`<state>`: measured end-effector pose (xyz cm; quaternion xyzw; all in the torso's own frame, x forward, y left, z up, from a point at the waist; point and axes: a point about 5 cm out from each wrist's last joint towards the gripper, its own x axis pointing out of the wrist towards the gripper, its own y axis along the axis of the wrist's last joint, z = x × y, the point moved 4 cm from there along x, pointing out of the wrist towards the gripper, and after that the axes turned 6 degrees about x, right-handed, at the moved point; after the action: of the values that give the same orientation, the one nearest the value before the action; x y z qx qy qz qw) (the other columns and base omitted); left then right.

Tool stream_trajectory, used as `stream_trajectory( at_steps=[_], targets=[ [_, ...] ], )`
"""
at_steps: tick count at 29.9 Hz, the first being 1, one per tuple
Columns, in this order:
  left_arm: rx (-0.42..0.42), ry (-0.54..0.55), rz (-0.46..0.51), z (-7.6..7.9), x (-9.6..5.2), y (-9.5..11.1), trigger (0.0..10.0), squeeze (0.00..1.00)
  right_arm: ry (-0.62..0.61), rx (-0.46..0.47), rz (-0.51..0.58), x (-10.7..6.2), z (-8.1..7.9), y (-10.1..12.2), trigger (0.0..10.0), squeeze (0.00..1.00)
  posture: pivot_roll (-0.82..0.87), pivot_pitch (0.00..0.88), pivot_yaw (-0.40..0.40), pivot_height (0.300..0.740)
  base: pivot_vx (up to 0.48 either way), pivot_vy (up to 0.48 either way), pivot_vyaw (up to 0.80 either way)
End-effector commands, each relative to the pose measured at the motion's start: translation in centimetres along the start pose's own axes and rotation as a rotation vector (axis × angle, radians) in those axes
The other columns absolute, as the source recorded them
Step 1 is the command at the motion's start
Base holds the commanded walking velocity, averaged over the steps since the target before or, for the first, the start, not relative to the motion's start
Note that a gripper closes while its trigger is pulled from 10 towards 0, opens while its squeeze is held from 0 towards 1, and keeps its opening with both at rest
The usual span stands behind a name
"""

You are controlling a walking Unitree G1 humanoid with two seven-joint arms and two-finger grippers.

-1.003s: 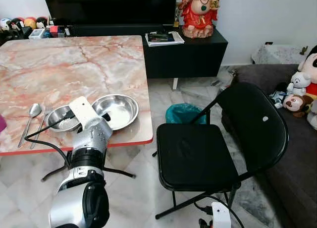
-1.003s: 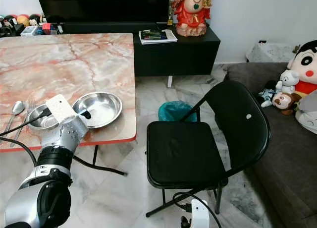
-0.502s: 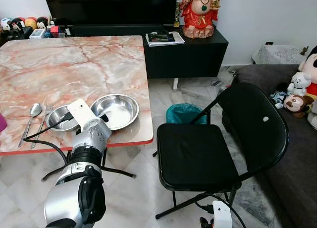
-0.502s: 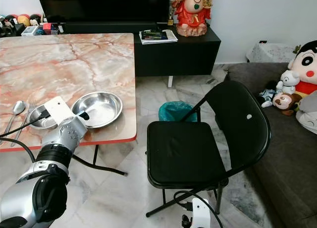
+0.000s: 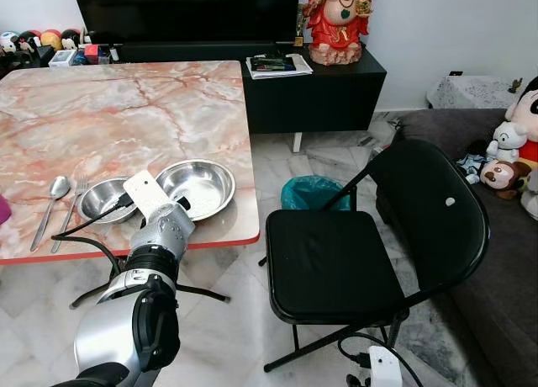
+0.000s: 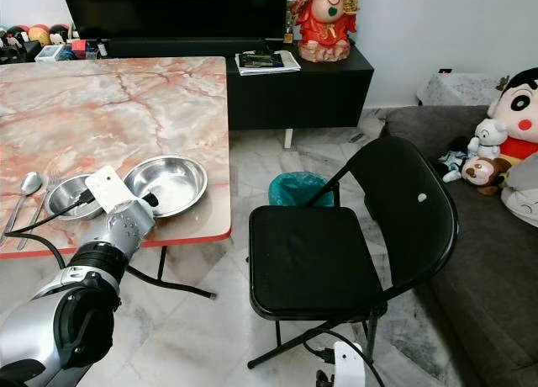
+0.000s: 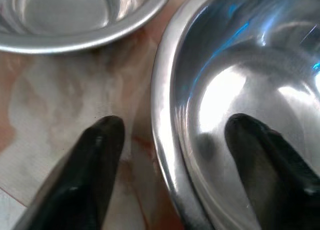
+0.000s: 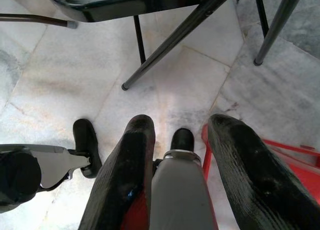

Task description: Setting the table

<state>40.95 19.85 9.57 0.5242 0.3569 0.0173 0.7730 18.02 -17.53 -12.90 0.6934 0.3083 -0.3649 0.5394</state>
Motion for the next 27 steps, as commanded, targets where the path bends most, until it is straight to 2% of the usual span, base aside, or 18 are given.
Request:
stream_trajectory(
  at_steps=[1, 10, 27],
  targets=[
    [-0.005, 0.0, 0.014, 0.2, 0.0, 0.6, 0.0, 0.0, -0.004, 0.01, 0.016, 0.0, 0.3, 0.6, 10.0, 0.0, 0.01, 0.0, -0.002, 0.74, 0.0, 0.0, 0.0],
    [-0.008, 0.007, 0.017, 0.0, 0.1, 0.6, 0.0, 0.0, 0.003, 0.01, 0.029, 0.2, -0.2, 1.5, 10.0, 0.0, 0.01, 0.0, -0.002, 0.74, 0.0, 0.0, 0.0],
    [-0.01, 0.005, 0.018, 0.1, 0.1, 0.5, 0.0, 0.0, 0.009, 0.009, 0.033, 0.4, -0.9, 1.8, 10.0, 0.0, 0.01, 0.0, -0.002, 0.74, 0.0, 0.0, 0.0]
  ],
)
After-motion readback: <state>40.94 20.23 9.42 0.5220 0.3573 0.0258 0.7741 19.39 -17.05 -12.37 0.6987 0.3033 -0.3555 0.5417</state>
